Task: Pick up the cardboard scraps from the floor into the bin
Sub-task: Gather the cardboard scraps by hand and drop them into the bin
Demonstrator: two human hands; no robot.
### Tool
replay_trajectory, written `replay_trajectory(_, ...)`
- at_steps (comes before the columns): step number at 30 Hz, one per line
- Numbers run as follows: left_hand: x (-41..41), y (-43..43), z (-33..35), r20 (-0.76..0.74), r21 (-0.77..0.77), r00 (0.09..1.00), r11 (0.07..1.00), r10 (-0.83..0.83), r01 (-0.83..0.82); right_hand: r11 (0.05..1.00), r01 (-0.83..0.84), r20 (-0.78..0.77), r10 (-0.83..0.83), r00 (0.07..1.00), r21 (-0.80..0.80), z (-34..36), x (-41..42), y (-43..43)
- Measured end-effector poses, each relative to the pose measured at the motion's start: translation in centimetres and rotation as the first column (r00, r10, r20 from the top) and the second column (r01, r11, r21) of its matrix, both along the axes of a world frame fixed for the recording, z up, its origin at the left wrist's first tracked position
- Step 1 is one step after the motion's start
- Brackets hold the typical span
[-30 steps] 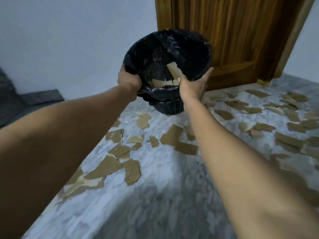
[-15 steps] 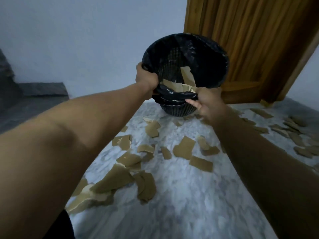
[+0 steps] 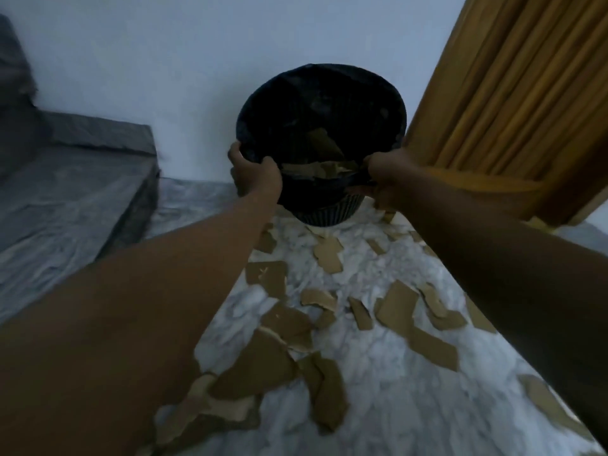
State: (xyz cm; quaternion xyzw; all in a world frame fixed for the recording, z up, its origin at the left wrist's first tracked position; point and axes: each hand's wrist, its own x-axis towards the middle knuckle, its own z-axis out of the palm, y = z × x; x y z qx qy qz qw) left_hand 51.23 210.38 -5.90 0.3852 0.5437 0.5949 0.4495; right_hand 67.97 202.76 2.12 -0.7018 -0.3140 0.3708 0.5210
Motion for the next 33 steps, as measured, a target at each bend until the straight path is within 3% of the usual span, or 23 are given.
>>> replay_trajectory(7, -10.9, 2.6, -1.1, -0.036, -0.033, 0.999, 0.999, -0.002, 0.000, 0.974, -0.192, -0.237, 0.216, 0.947, 0.120, -7.1, -6.1, 6.2)
replay_trajectory(12, -18.4, 3.0, -3.3, -0.309, -0.077, 0.950, 0.995, 0.044, -0.071, 0.945, -0.306, -0.348, 0.327, 0.878, 0.117, -10.8, -12.1, 9.8)
replay_trajectory(18, -21.2, 5.2, -9.0, -0.312, -0.156, 0.950, 0.985, 0.027, -0.079, 0.935, -0.345, -0.526, 0.333, 0.783, 0.079, -16.5, -14.4, 12.9)
replay_trajectory(25, -20.9, 9.3, -11.5, -0.357, -0.062, 0.903, 0.959, 0.239, -0.278, 0.925, -0.332, -0.575, 0.376, 0.727, 0.185, -18.7, -14.7, 15.6)
replay_trajectory(33, -21.1, 9.3, -10.6, -0.283, -0.057, 0.928, 0.961, 0.244, -0.270, 0.906, -0.392, -0.567, 0.410, 0.715, 0.161, -18.9, -14.5, 15.3)
